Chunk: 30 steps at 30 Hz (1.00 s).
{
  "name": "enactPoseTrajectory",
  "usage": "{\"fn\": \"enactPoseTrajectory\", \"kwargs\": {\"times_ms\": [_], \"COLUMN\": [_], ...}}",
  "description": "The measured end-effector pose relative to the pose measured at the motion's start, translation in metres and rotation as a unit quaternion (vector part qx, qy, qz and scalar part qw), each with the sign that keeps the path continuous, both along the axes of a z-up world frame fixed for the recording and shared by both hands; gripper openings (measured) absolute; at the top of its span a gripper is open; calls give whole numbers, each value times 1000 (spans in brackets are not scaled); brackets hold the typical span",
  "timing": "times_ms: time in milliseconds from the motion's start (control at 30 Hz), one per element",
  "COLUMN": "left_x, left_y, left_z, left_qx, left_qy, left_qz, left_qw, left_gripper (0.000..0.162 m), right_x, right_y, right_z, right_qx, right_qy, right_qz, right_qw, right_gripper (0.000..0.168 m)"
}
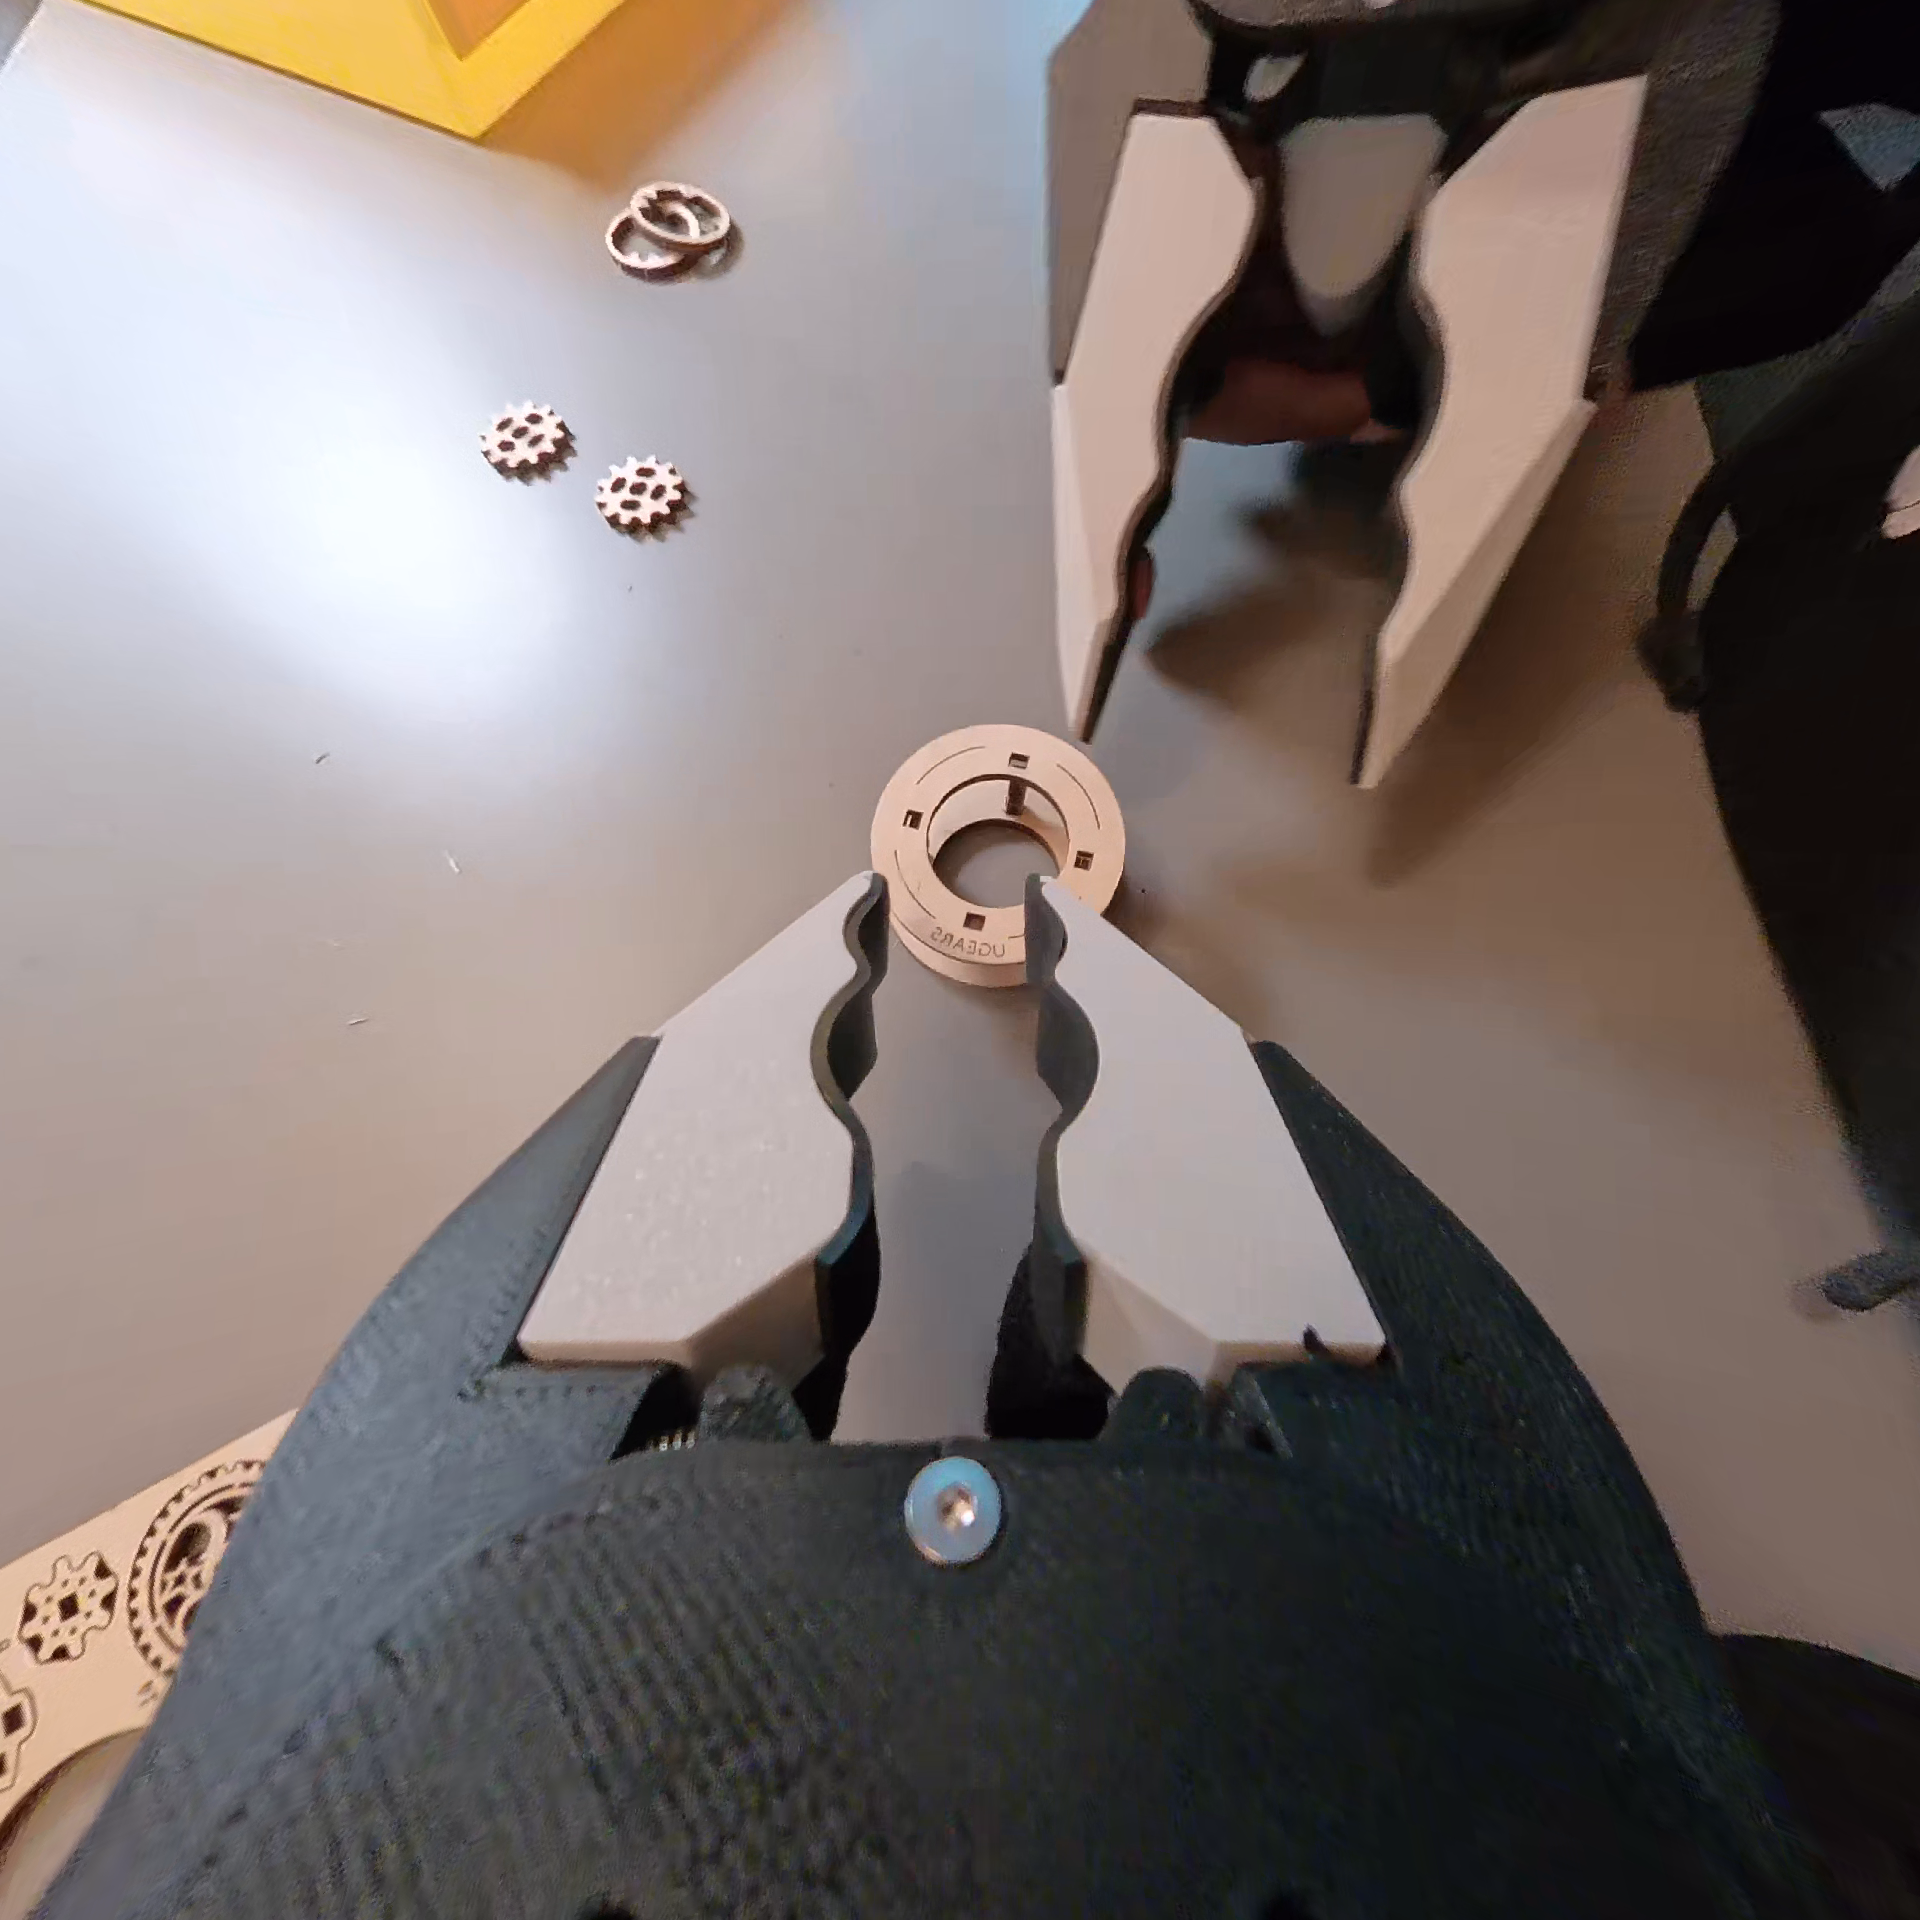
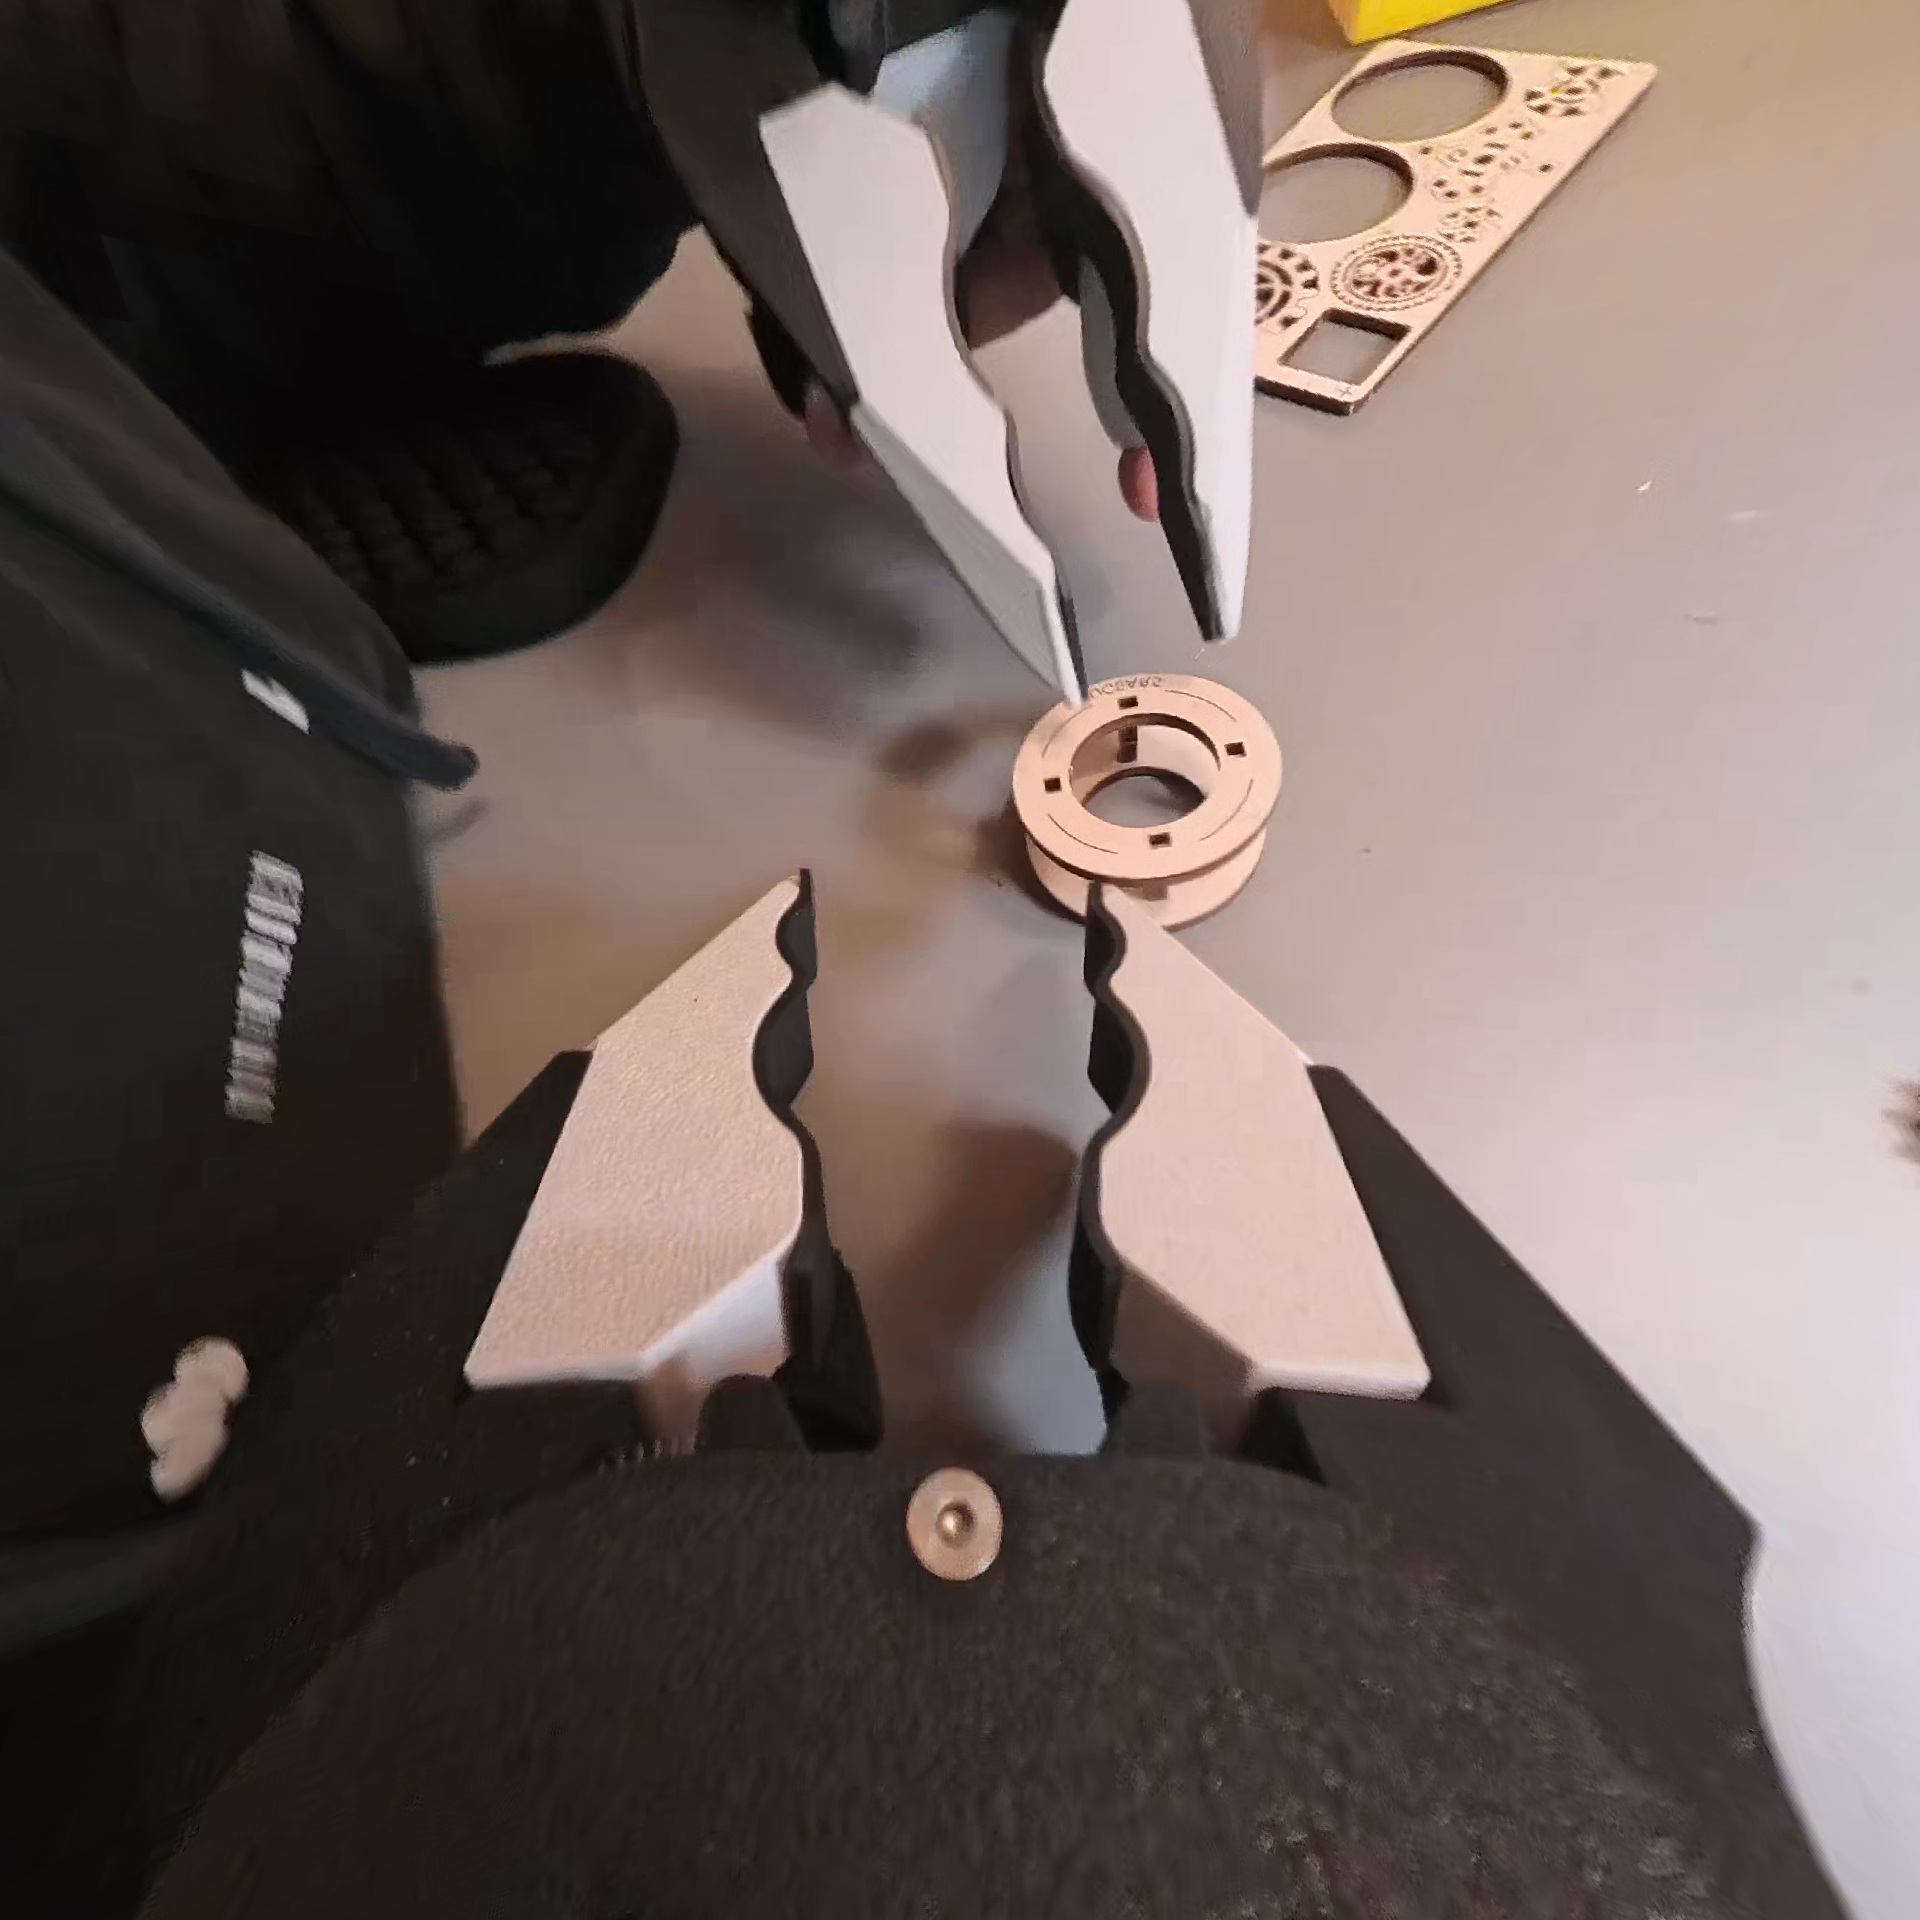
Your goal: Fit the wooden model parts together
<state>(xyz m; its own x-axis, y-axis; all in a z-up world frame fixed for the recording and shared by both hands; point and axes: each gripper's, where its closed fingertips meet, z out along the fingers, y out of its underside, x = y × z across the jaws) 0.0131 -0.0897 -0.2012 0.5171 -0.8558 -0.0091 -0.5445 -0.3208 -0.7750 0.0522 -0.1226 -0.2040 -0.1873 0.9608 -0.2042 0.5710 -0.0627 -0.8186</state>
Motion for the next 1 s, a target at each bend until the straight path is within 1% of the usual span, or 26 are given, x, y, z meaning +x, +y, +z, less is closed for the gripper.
{"fn": "enactPoseTrajectory", "kwargs": {"times_ms": [33,100,167,233,300,400,467,567,667,767,800,900,933,1000], "left_x": [1,6,10,11,15,15,16,14,14,14,13,12,12,12], "left_y": [0,-2,-5,-5,-5,-4,-3,-3,-4,-4,-4,-4,-6,-9], "left_z": [-4,-7,-10,-16,-20,-29,-30,-30,-30,-28,-27,-21,-19,-15], "left_qx": [-6,-17,-17,-8,1,13,14,7,-1,-22,-34,-82,-102,-139], "left_qy": [4,0,1,21,32,55,51,47,36,16,7,-29,-44,-71], "left_qz": [-5,-25,-46,-60,-71,-68,-62,-57,-55,-53,-52,-48,-50,-54], "left_qw": [1000,1000,999,998,997,996,997,997,998,998,998,995,993,986], "left_gripper": [28,48,64,66,68,59,56,56,55,55,55,55,55,55], "right_x": [-2,-6,-8,-9,-10,-13,-13,-8,-3,-4,-5,-11,-16,-26], "right_y": [0,-7,-15,-16,-16,-16,-16,-10,-1,5,8,24,25,26], "right_z": [2,8,4,-2,-1,-3,-3,-4,-1,8,8,0,0,-2], "right_qx": [-13,-57,-85,-74,-73,-70,-68,-52,4,92,136,292,327,360], "right_qy": [1,8,-6,-12,-10,-11,-11,-18,-5,37,43,31,42,59], "right_qz": [-26,-57,-73,-86,-98,-106,-106,-104,-87,-47,-30,21,38,62], "right_qw": [1000,997,994,993,992,992,992,993,996,994,989,956,943,929], "right_gripper": [50,51,56,58,59,59,58,57,57,60,63,68,68,69]}}
